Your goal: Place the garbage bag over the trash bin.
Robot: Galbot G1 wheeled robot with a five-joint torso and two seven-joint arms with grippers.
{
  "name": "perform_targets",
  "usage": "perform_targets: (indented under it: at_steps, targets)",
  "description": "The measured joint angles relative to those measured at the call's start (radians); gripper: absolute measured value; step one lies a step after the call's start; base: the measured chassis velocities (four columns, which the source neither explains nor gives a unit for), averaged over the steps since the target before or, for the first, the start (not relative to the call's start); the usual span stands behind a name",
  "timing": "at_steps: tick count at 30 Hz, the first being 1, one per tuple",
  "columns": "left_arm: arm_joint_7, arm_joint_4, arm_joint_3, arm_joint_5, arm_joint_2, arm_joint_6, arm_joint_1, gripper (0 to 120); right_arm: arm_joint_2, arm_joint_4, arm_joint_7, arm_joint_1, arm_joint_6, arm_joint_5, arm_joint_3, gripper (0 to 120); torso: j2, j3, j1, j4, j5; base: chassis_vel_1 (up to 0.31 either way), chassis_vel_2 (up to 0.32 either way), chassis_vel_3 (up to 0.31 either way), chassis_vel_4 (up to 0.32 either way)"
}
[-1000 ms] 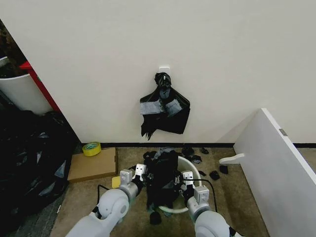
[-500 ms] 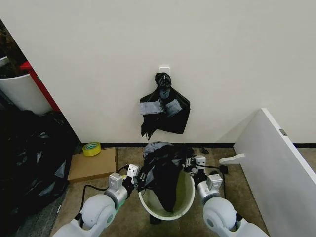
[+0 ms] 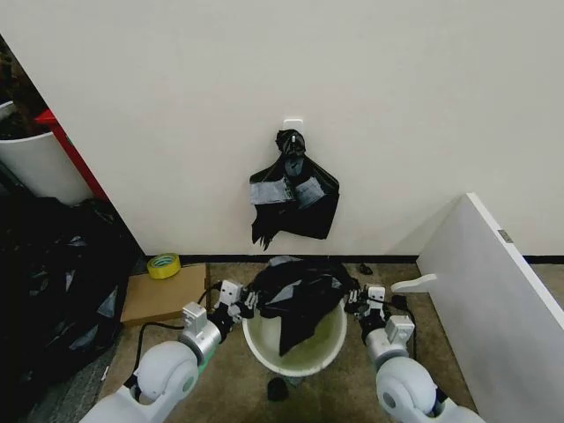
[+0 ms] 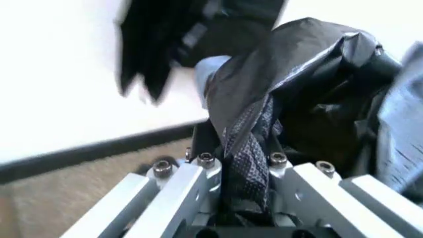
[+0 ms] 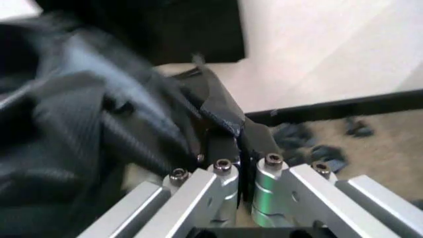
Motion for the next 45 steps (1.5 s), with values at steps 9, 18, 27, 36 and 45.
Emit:
perform_targets:
  at_steps: [9,18,27,36,45]
  targets:
    - [0.013,0.017,-0.075,-0.059,-0.001,-0.008,-0.035,4,-0.017,-0.060,-0.259,-0.042,0.051,0.076,-0.033,0,0.000,0.000,0.000,0.0001,0.0001,0.000,0.000,0.000,0.000]
    - [0.016,0.014,-0.108,-0.096,0.007,-0.002,-0.056,4,-0.013,-0.264,-0.732,-0.008,0.220,0.024,0.004,25,0.000,0.000,0.000,0.0002,0.0001,0.000,0.000,0.000,0.000]
    - [0.012,0.027,-0.111,-0.097,-0.003,-0.003,-0.063,4,-0.015,-0.376,-1.185,-0.005,0.394,-0.116,0.175,52,0.000,0.000,0.000,-0.0002,0.0001,0.000,0.000,0.000,0.000]
    - [0.008,0.044,-0.099,-0.091,-0.017,-0.004,-0.072,4,-0.048,-0.236,-1.175,-0.054,0.443,-0.126,0.298,86,0.000,0.000,0.000,-0.0001,0.0001,0.000,0.000,0.000,0.000]
    - [0.006,0.042,-0.093,-0.085,-0.019,-0.011,-0.064,4,-0.017,-0.028,-0.872,-0.156,0.325,-0.242,0.194,93,0.000,0.000,0.000,-0.0001,0.0000,0.000,0.000,0.000,0.000]
